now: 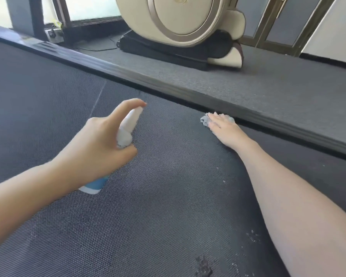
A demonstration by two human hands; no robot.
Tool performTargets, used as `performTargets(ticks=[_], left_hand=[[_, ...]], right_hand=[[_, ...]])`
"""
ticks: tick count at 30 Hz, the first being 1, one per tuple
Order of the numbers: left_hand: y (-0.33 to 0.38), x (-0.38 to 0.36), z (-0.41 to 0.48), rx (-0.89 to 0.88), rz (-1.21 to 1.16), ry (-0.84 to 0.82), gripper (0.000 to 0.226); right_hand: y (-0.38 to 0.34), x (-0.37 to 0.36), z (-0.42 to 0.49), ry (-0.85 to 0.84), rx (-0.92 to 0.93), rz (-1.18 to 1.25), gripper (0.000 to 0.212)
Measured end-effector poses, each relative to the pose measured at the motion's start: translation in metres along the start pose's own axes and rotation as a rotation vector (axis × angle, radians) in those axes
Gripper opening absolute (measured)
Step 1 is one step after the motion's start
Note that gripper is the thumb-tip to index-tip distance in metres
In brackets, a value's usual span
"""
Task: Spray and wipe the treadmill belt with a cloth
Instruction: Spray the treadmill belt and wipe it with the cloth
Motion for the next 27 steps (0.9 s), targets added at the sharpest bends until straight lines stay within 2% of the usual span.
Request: performTargets(ticks=[5, 7, 9, 10, 12, 15, 17, 19, 24, 27], left_hand=[[0.010, 0.006, -0.005, -0.014, -0.026, -0.002, 0.071], [0.015, 0.008, -0.007, -0.018, -0.040, 0.002, 0.071], [0.018, 0.010, -0.009, -0.030, -0.043, 0.004, 0.071], [0.019, 0.011, -0.010, -0.034, -0.049, 0.004, 0.071], [0.019, 0.013, -0.013, -0.034, -0.060, 0.006, 0.071], [0.017, 0.017, -0.017, -0.039, -0.052, 0.012, 0.071], [0.013, 0.020, -0.020, -0.025, -0.050, 0.026, 0.071], [0.008, 0.024, -0.023, -0.007, -0.050, 0.029, 0.071], [-0.003, 0.034, -0.036, 0.046, -0.037, 0.013, 0.070], [-0.009, 0.043, -0.048, 0.082, -0.032, 0.023, 0.070]], right_hand=[[-0.047, -0.013, -0.040, -0.096, 0.111, 0.069, 0.046], [-0.083, -0.018, -0.081, -0.079, 0.278, 0.040, 0.045], [-0.130, -0.024, -0.145, 0.009, 0.591, 0.005, 0.042], [-0.146, -0.030, -0.178, -0.019, 0.685, 0.034, 0.042], [-0.160, -0.048, -0.232, -0.141, 0.745, 0.091, 0.045], [-0.162, -0.055, -0.268, -0.111, 0.826, 0.008, 0.049], [-0.159, -0.052, -0.252, -0.149, 0.787, 0.011, 0.051], [-0.152, -0.045, -0.219, -0.064, 0.711, -0.054, 0.052], [-0.090, -0.032, -0.085, -0.017, 0.210, -0.099, 0.053], [-0.075, -0.028, -0.042, -0.010, -0.045, -0.067, 0.054]])
Point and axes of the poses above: each hand's wrist, its own z-axis towards the middle knuckle, its own x-axis out of the back of the hand, y = z × x, the point moved 5 cm from there along z, towards the middle knuckle, and after that the axes turned 1 degree about -x, right-handed, at the moved point
